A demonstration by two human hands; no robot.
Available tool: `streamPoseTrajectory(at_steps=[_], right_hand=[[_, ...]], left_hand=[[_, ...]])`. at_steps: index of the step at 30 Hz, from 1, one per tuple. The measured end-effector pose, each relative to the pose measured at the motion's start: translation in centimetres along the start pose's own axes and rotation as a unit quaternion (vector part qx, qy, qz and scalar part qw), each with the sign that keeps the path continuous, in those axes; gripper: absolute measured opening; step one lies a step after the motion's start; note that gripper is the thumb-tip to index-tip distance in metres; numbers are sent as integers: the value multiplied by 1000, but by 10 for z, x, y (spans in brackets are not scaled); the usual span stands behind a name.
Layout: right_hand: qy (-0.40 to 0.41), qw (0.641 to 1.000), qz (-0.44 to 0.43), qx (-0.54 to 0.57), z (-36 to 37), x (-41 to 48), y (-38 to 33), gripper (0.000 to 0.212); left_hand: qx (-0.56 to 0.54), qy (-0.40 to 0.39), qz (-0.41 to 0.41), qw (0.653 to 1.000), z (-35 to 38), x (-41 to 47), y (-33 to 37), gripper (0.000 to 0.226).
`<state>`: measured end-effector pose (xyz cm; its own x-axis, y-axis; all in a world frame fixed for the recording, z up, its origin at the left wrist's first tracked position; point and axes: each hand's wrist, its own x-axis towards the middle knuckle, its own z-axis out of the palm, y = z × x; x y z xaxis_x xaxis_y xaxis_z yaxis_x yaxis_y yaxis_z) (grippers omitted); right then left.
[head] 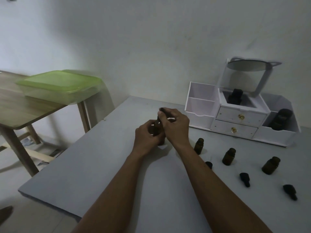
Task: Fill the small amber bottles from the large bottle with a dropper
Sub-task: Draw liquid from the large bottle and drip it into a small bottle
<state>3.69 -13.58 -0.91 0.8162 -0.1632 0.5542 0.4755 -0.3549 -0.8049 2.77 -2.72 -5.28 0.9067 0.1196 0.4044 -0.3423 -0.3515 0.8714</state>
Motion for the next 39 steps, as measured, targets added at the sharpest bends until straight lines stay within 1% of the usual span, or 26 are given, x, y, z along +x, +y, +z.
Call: streamPoseTrajectory(at_steps=[6, 11, 16, 19, 23, 27, 29, 31, 32, 33, 34, 36, 37, 38, 39], right_hand=[[12, 1000, 1, 7, 1, 3, -2, 9], [29, 999, 2, 23, 0, 4, -7, 6], [-2, 1000, 19, -2, -5, 5, -11, 12], [-5, 999, 31, 23, -13, 11, -18, 18], [14, 998, 14, 64, -29, 26, -41, 19], [46, 995, -29, 86, -51, 38, -64, 13], [66, 992, -41, 95, -66, 39, -69, 11], [88, 990, -45, 98, -83, 37, -67, 13], [96, 989, -46, 98, -92, 34, -64, 13], [105, 989, -46, 99, -100, 29, -59, 12], [114, 987, -46, 101, -109, 25, -53, 10], [135, 985, -45, 96, -123, 14, -40, 10], [144, 985, -42, 90, -129, 9, -33, 11], [152, 984, -41, 81, -134, 6, -27, 11], [158, 984, -42, 71, -138, 3, -22, 10]], left_hand=[[2, -7, 13, 1000, -2, -1, 0, 26], [7, -12, 23, 1000, -3, 0, -1, 30], [8, -17, 22, 1000, -3, 1, -4, 33], [16, -15, 2, 1000, -1, 1, -3, 36], [40, -5, -41, 998, 0, -1, 3, 45], [31, -24, -75, 996, -2, -4, 8, 54], [23, -30, -74, 997, -4, -7, 9, 57], [10, -13, -67, 998, -6, -11, 8, 69], [3, 10, -66, 998, -6, -15, 8, 75], [-2, 47, -65, 997, -7, -20, 10, 75], [-5, 95, -64, 993, -8, -26, 14, 70], [-1, 181, -61, 982, -8, -42, 25, 50], [0, 195, -60, 979, -5, -51, 31, 40], [-2, 182, -59, 981, 0, -59, 37, 32], [-8, 149, -60, 987, 7, -67, 43, 26]])
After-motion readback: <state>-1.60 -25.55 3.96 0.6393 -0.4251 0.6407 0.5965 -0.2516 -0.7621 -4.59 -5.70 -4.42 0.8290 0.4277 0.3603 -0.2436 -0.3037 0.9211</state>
